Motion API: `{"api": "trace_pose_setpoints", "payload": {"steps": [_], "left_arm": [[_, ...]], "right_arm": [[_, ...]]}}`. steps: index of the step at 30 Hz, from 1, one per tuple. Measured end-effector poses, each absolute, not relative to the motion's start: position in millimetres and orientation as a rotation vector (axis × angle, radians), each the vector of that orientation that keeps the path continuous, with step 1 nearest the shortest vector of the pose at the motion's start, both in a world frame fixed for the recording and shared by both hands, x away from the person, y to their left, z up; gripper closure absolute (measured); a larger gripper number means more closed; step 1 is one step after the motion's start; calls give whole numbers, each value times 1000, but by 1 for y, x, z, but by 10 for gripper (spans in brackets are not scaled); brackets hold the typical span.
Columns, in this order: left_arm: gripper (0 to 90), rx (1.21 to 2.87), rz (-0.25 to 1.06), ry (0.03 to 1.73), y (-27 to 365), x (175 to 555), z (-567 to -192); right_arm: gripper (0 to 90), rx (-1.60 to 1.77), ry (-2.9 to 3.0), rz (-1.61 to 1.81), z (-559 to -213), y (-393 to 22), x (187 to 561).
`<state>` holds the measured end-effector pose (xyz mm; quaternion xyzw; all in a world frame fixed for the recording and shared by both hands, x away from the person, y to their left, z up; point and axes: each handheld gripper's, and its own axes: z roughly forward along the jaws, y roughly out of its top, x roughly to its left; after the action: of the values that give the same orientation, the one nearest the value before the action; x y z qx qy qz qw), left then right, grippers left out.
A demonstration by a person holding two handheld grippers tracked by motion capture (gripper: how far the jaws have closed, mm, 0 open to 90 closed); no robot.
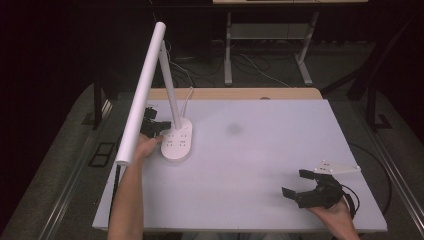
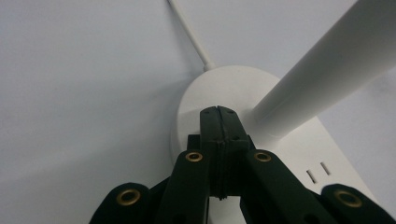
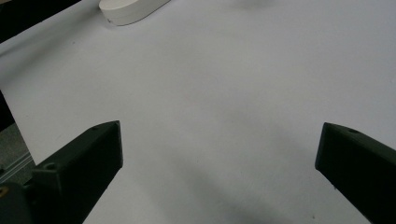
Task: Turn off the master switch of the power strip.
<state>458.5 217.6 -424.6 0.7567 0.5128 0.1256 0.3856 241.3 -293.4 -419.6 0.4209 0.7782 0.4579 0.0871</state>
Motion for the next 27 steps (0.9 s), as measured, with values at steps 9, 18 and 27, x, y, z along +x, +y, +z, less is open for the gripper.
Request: {"api": "trace_pose_setpoints", "payload": {"steps": [9, 18, 27], "left_arm": [[900, 1867, 274, 1313, 223, 458, -428], [900, 1741, 227, 1306, 227, 458, -424], [900, 1724, 271, 1295, 237, 452, -408]], "right_arm": [[3, 1258, 2319, 1361, -420, -295, 243], [2, 1257, 2323, 1359, -421, -293, 243], [3, 1262, 2322, 1361, -420, -294, 242]]}}
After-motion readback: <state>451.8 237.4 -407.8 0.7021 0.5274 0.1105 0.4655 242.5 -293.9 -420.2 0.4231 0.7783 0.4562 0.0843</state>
